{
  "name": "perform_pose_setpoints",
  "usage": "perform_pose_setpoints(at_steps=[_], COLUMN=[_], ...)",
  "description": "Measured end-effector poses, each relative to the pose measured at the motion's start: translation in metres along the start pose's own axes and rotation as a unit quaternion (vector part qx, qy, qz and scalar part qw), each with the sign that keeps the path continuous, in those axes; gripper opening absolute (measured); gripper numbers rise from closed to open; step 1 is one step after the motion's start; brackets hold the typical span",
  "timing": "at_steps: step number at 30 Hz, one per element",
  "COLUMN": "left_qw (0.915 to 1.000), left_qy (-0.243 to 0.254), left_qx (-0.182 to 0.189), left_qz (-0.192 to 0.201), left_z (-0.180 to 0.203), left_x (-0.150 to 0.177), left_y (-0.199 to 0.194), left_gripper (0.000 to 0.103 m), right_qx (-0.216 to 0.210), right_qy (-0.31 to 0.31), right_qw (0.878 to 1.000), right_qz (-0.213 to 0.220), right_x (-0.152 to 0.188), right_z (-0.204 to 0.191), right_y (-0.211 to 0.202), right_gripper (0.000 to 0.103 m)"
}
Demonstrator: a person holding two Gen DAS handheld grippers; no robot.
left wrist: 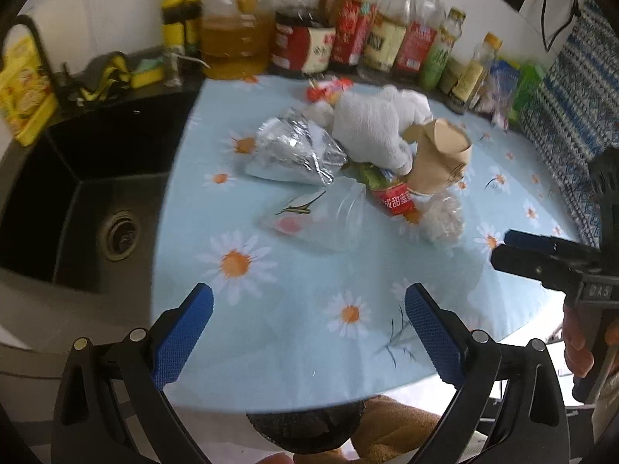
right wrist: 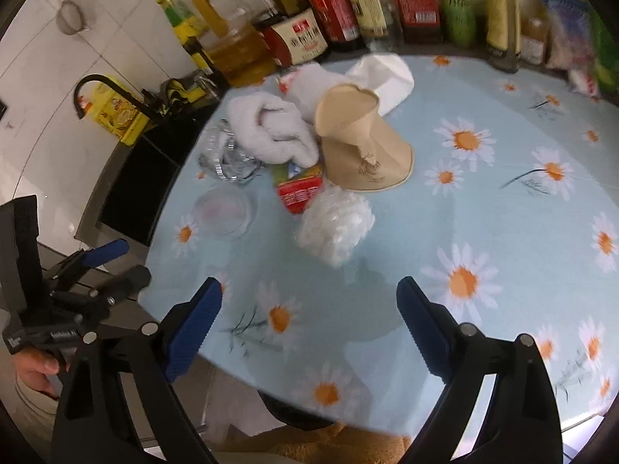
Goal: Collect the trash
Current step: 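Close the right tool on the clear plastic bag while the left tool nears the cup, then close the left tool on the clear printed plastic cup while the right tool lifts the bag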
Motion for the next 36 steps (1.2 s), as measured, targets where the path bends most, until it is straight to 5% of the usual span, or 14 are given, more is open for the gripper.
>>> perform_pose_setpoints(at_steps=[20,36], left_qw=[0.9983,0.9976], left_qy=[0.017,0.008], left_qx=[0.041,0.049], left_qz=[-0.037,-0.048], left_z=[-0.003,-0.001], left_x=[-0.031,-0.03], left_y=[0.085,0.098], left_gripper=[0.096,0.093], right_qx=[-0.019,-0.035], right_qy=[-0.026,-0.013], right_qw=[0.998,0.998], right_qz=[-0.058,-0.057], right_x=[-0.02,-0.019], right_z=[0.022,0.03], right_y=[0.059,0.05], right_gripper=[0.052,0.049])
Point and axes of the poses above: each gripper's, at about its wrist camera, not at the fingertips, and y roughly the way its jaws point, z to its right, x to its underside, the point moved 3 cm from there along y, roughly the way its jaws point, and after that the axes turned 12 degrees about z, right-handed, at the moved point
